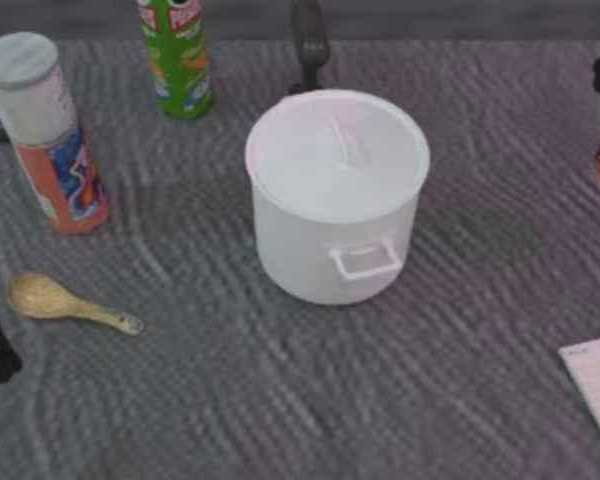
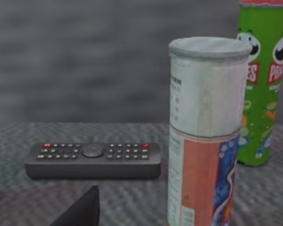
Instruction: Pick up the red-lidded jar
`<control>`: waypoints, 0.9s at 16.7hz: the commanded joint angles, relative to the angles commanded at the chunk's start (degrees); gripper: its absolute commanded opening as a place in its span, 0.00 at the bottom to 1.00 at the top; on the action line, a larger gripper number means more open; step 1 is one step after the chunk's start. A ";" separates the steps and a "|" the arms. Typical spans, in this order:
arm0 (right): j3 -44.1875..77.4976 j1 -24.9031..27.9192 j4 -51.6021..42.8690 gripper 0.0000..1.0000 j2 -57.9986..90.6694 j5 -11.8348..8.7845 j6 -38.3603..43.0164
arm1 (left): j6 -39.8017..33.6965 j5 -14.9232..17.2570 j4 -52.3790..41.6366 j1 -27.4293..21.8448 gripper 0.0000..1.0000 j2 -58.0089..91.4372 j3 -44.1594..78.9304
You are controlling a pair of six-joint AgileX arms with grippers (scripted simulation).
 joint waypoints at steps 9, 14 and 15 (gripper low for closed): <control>-8.81 12.16 8.79 0.00 -0.18 4.41 22.26 | 0.00 0.00 0.00 0.00 1.00 0.00 0.00; -11.85 16.09 11.66 0.00 -0.40 5.84 28.14 | 0.00 0.00 0.00 0.00 1.00 0.00 0.00; -11.85 16.09 11.66 0.00 -0.40 5.84 28.14 | 0.00 0.00 0.00 0.00 1.00 0.00 0.00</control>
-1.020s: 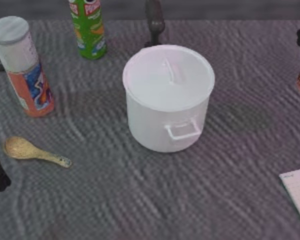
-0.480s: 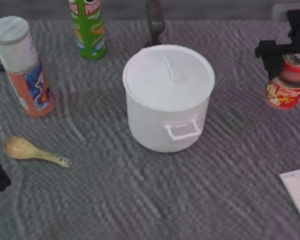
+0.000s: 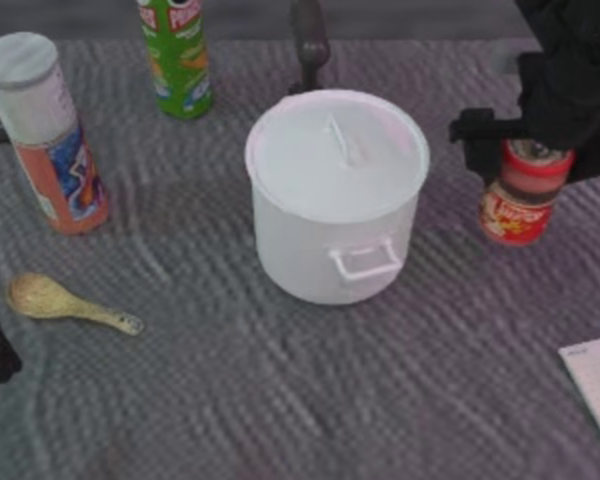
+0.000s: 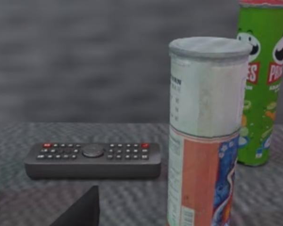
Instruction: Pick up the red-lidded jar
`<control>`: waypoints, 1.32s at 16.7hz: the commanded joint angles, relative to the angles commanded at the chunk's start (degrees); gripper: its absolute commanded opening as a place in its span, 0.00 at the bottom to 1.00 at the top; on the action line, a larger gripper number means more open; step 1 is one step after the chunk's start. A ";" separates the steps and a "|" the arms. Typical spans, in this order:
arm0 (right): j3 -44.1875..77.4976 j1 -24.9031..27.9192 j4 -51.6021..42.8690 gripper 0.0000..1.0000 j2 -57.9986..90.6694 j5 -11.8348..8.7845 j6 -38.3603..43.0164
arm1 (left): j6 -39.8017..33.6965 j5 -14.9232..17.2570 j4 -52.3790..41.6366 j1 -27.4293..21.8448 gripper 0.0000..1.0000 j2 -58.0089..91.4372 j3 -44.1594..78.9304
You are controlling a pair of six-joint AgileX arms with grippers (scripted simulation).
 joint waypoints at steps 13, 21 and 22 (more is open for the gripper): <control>-6.32 -0.12 9.80 0.00 3.48 0.01 -0.08 | 0.00 0.00 0.00 0.00 1.00 0.00 0.00; -6.32 -0.12 9.80 0.53 3.48 0.01 -0.08 | 0.00 0.00 0.00 0.00 1.00 0.00 0.00; -6.32 -0.12 9.80 0.60 3.48 0.01 -0.08 | 0.00 0.00 0.00 0.00 1.00 0.00 0.00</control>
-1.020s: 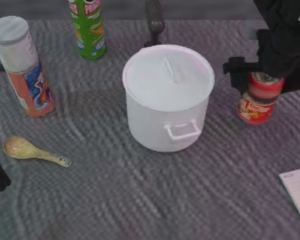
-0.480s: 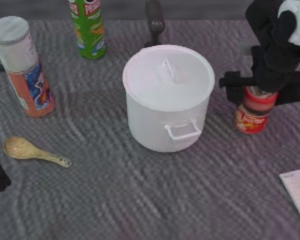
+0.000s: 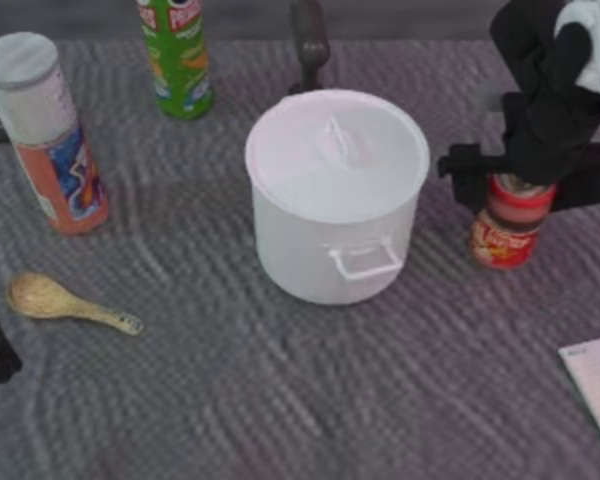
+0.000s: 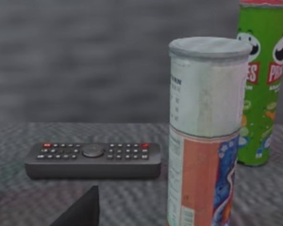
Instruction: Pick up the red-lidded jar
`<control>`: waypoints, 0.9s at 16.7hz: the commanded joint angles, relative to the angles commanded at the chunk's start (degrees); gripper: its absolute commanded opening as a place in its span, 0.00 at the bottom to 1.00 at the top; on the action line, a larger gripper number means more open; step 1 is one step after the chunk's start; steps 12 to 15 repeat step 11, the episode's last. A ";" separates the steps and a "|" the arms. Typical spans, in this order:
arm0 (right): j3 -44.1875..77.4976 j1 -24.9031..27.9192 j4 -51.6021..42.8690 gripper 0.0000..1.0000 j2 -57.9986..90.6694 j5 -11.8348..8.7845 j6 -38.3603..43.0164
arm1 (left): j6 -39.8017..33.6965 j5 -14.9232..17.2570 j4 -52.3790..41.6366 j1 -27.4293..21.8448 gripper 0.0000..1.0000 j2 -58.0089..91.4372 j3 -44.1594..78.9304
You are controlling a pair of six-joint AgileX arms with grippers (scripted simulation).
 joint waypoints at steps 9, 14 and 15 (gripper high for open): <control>0.00 0.00 0.00 1.00 0.00 0.00 0.00 | 0.00 0.00 0.00 0.00 1.00 0.00 0.00; 0.00 0.00 0.00 1.00 0.00 0.00 0.00 | 0.00 0.00 0.00 0.00 1.00 0.00 0.00; 0.00 0.00 0.00 1.00 0.00 0.00 0.00 | 0.00 0.00 0.00 0.00 1.00 0.00 0.00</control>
